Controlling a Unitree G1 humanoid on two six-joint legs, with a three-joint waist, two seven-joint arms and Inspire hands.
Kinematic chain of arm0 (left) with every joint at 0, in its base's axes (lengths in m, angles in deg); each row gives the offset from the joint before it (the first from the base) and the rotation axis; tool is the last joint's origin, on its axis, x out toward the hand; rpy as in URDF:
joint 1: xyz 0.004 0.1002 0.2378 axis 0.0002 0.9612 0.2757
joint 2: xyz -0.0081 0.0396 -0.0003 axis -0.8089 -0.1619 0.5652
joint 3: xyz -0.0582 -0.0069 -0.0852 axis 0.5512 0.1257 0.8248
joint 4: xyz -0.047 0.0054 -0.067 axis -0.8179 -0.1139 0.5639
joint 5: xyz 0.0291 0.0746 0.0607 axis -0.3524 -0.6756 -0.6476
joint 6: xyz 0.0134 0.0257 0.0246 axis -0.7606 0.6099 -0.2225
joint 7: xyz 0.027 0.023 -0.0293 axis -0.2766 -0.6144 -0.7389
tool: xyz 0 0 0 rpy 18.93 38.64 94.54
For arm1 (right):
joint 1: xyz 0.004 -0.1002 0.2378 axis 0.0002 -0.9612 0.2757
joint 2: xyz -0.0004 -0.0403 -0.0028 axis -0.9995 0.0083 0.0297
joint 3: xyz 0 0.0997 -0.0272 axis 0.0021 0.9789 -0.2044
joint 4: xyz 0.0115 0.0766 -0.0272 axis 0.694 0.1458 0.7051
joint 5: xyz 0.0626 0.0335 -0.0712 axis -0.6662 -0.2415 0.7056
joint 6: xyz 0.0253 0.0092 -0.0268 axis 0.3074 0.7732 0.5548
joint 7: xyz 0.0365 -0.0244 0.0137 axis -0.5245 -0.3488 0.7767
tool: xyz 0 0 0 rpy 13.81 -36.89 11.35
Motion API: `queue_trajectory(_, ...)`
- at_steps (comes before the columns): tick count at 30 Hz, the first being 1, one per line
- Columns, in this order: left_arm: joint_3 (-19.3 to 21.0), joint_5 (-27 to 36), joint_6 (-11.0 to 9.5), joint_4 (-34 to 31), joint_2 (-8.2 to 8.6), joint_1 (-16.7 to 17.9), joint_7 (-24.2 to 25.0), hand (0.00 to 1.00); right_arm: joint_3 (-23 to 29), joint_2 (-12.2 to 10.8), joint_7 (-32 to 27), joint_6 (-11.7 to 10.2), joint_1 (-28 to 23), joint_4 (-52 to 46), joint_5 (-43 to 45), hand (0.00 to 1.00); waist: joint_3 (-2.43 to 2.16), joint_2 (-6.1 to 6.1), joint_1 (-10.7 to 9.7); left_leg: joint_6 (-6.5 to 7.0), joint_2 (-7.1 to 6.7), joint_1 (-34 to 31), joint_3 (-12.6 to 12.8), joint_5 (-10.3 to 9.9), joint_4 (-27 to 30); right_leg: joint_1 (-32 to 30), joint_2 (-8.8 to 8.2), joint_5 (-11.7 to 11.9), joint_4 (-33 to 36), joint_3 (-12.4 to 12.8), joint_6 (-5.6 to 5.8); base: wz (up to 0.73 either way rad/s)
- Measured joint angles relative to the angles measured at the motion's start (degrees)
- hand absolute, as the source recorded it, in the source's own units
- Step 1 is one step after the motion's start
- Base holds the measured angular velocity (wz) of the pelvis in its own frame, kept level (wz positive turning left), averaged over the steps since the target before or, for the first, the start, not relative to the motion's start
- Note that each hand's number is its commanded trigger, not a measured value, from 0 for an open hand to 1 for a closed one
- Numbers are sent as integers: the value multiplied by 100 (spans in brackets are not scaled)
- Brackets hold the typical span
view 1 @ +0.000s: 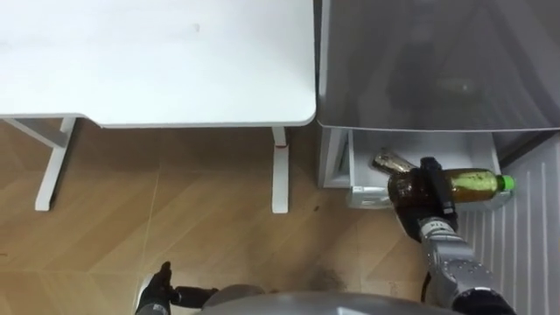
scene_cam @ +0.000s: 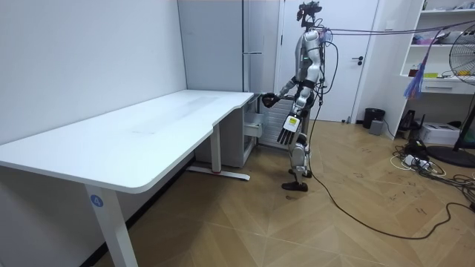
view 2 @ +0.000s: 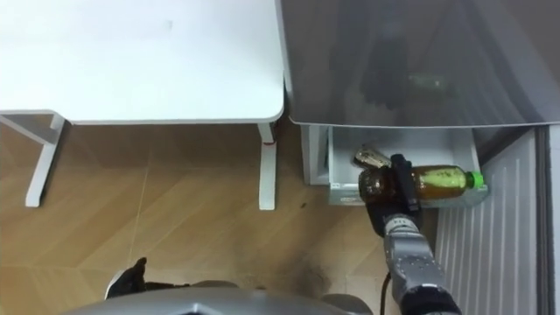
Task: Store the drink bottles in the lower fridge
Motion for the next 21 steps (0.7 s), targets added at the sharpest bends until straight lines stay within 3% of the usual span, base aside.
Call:
queue_trajectory(7,44,-33,100,4,-1,-66,41,0,440,8,10,35,381,55,-136,100,26,40,4,22,-14,-301,-78,17,144,-174,-18,0,13,-168,0,15)
queue_trajectory(12,-98,-33,123,193,-34,-367,83,0,710,40,59,36,1118,968,-204,100,60,76,42,29,-27,-578,-77,194,37,-588,-59,-1,192,-168,-2,2)
queue_trajectory(21,-187,-74,265,308,-86,-654,250,0,1218,78,58,176,1645,1408,-210,100,100,102,0,92,-81,-928,-58,283,73,-958,-142,-6,346,-230,8,4)
